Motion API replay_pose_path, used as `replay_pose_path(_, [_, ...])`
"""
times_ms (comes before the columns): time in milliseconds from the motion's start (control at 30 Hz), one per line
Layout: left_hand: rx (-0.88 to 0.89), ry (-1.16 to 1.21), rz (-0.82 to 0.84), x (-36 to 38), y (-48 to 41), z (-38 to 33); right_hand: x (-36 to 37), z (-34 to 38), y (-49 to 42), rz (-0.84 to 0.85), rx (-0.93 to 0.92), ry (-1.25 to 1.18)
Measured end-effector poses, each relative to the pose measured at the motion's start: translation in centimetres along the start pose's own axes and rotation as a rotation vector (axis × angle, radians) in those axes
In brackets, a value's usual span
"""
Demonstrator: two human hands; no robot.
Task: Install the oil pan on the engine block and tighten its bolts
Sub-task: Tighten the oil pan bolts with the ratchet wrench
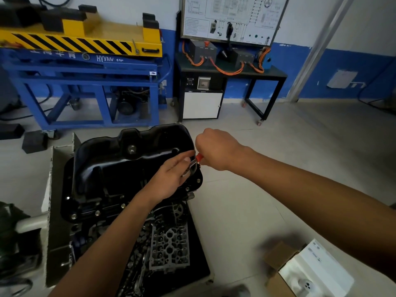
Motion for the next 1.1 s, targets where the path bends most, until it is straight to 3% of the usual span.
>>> replay_pose_path(133, [-0.006,0.014,0.011,0.1,-0.1,0.2,0.3,-0.2,0.4,-0.025,-0.025,-0.010])
replay_pose_path(267, [0.054,0.026,-0.177,-2.7,-0.4,0.6,0.5,-0.1,2.1,-0.023,-0.046,-0.053])
replay_pose_path(400, [0.117,0.024,-0.287,-4.3,-0.4,0.3,1.1,1.8,4.0,0.124,-0.080,-0.286])
replay_pose_path(567, [0.154,0.013,-0.288,-4.5,-0.5,0.2,2.6,6.0,5.0,0.325,-0.161,-0.640])
replay_pose_path(767, [0.122,0.059,-0.215,-4.8,-0.3,0.5,3.1,6.9,4.4,0.373,-0.121,-0.740])
replay_pose_path(867, [0.099,0.114,-0.160,-4.6,-0.4,0.8,2.7,6.2,4.1,0.389,-0.123,-0.657])
replay_pose_path(1000, [0.056,0.078,-0.111,-3.8,-0.9,1.0,1.9,4.3,3.5,0.421,-0.139,-0.346])
replay_pose_path(1100, [0.051,0.074,-0.054,-2.9,-1.3,1.2,1.0,2.1,2.1,0.262,-0.087,-0.079])
Point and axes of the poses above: each hand's wrist, its own y-axis away from the middle knuckle, its own x-axis out of the palm, z = x × y, the point moved 9 cm from there along -y, towards the middle knuckle
